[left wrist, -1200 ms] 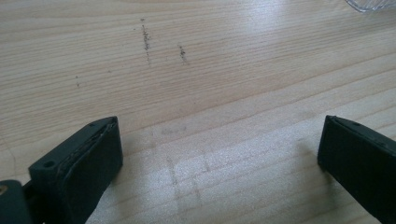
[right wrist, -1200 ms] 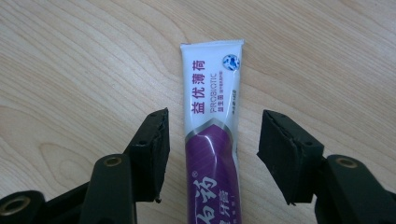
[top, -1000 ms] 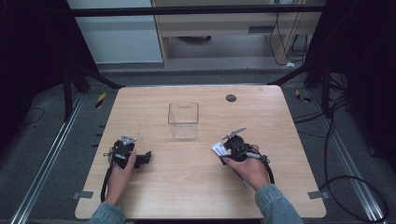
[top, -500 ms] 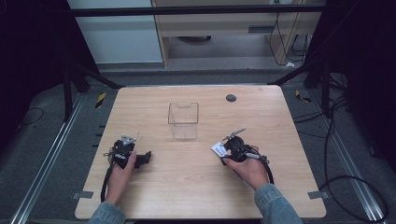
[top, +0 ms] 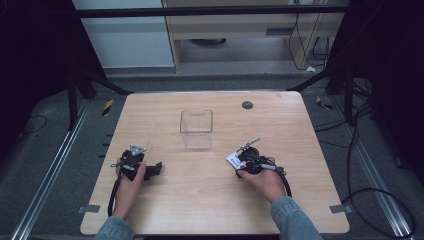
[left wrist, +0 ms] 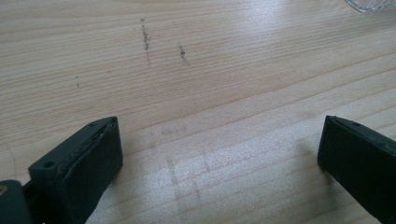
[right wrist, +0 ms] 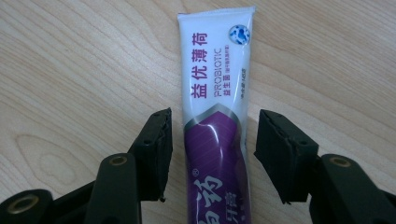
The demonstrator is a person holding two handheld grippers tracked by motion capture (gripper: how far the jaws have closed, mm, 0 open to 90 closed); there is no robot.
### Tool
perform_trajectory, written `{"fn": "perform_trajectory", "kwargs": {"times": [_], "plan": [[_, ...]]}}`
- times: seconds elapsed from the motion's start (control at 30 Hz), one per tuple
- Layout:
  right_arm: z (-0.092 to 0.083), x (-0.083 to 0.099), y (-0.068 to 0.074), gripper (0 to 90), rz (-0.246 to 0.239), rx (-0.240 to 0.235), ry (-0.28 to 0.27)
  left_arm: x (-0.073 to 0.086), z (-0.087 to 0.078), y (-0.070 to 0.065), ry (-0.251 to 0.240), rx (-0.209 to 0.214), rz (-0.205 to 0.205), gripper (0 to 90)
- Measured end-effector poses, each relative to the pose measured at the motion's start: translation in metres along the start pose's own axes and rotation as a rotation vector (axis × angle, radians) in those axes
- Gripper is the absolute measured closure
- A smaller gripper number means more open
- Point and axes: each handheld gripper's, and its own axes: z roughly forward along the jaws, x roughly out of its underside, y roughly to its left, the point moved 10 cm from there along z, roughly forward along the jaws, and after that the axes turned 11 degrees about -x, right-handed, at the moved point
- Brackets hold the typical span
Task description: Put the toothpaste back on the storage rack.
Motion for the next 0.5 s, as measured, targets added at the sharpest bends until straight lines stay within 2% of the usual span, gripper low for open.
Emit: {"fn": "perform_trajectory", "kwargs": {"times": [0.5], "plan": [[0.0021,-0.0005,0.0005,49.3,0.001,-0.001,0.026,-0.0001,0.0001,-0.0001,-0.002,0.001,-0.001,0.0]]}}
